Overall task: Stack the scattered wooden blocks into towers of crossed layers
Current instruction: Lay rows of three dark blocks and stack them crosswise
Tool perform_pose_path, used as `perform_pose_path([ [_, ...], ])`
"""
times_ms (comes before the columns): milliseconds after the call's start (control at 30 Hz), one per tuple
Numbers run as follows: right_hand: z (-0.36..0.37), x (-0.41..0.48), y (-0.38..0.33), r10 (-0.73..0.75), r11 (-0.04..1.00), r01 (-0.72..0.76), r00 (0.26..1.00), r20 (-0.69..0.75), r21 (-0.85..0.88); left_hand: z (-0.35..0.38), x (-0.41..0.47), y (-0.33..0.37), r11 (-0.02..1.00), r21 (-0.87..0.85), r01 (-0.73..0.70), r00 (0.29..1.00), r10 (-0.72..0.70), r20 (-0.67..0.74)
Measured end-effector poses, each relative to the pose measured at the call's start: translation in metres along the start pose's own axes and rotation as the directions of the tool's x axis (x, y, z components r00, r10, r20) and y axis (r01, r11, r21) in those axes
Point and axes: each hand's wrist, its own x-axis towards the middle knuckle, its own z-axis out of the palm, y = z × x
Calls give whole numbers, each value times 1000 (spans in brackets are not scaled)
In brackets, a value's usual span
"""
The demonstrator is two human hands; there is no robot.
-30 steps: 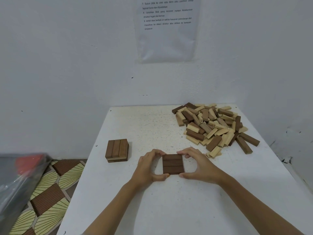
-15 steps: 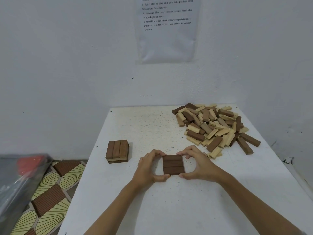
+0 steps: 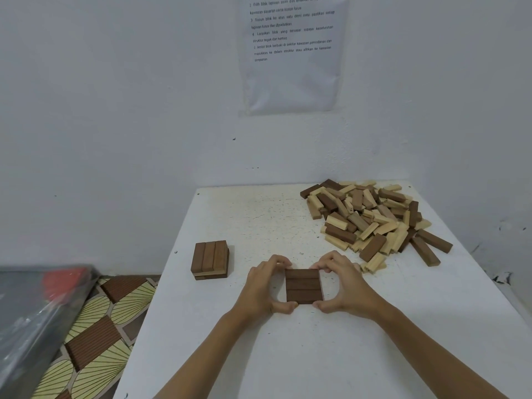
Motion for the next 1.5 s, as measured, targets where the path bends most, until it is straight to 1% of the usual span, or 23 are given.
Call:
perform_pose_path([
  [167, 3, -2, -8, -6, 1000, 6, 1000, -8, 6, -17, -7, 11, 1000, 30, 1, 999, -2, 32],
  [300, 5, 3, -25, -37, 998, 38, 999, -26, 41, -39, -11, 16, 997, 61, -47, 998, 45, 32],
  [467, 11, 20, -56, -108, 992, 110, 994, -32, 64, -79, -17, 19, 979, 192, -65, 998, 60, 34],
  [600, 23, 40, -81, -153, 987, 154, 987, -43, 36, -111, -22, 10, 967, 243, -73, 997, 71, 16],
  [700, 34, 56, -99, -179, 984, 179, 983, -40, 7, -131, -27, -3, 970, 234, -68, 997, 73, -12],
  [867, 53, 80, -119, -208, 978, 207, 977, -47, -23, -156, -30, -24, 975, 220, -11, 999, 22, -47],
  [1033, 67, 101, -133, -203, 979, 202, 978, -38, -32, -175, -26, -40, 978, 207, 19, 998, -6, -65],
  [1333, 82, 121, -140, -171, 981, 172, 985, 28, -92, -187, -22, -65, 980, 186, 71, 996, -59, -66],
  [1500, 84, 120, -134, -155, 984, 157, 987, 27, -84, -182, -18, -70, 980, 183, 73, 997, -66, -44],
])
